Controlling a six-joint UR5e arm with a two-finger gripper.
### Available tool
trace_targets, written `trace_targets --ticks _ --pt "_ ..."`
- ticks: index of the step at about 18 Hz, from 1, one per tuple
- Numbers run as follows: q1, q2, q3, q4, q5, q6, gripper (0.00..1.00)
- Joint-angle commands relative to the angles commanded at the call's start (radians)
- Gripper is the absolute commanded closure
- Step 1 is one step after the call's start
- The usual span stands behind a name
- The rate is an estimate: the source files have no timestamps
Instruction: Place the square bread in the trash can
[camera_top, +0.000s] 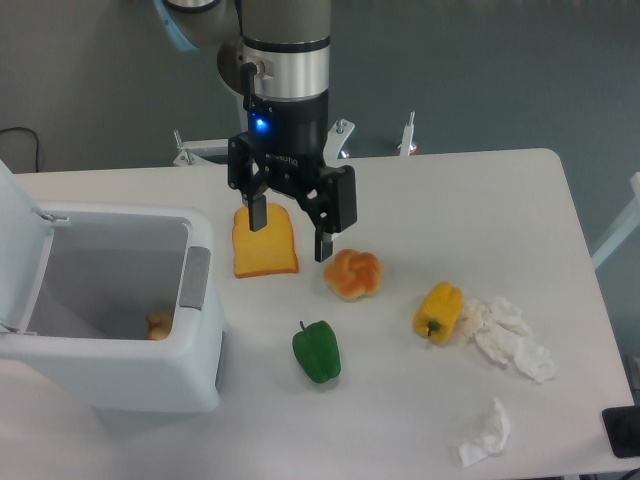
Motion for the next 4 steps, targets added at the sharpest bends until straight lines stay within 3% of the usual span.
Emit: trace_targets --ticks 4 --pt "0.0 0.0 -0.002 0.0 0.012 0.0 0.0"
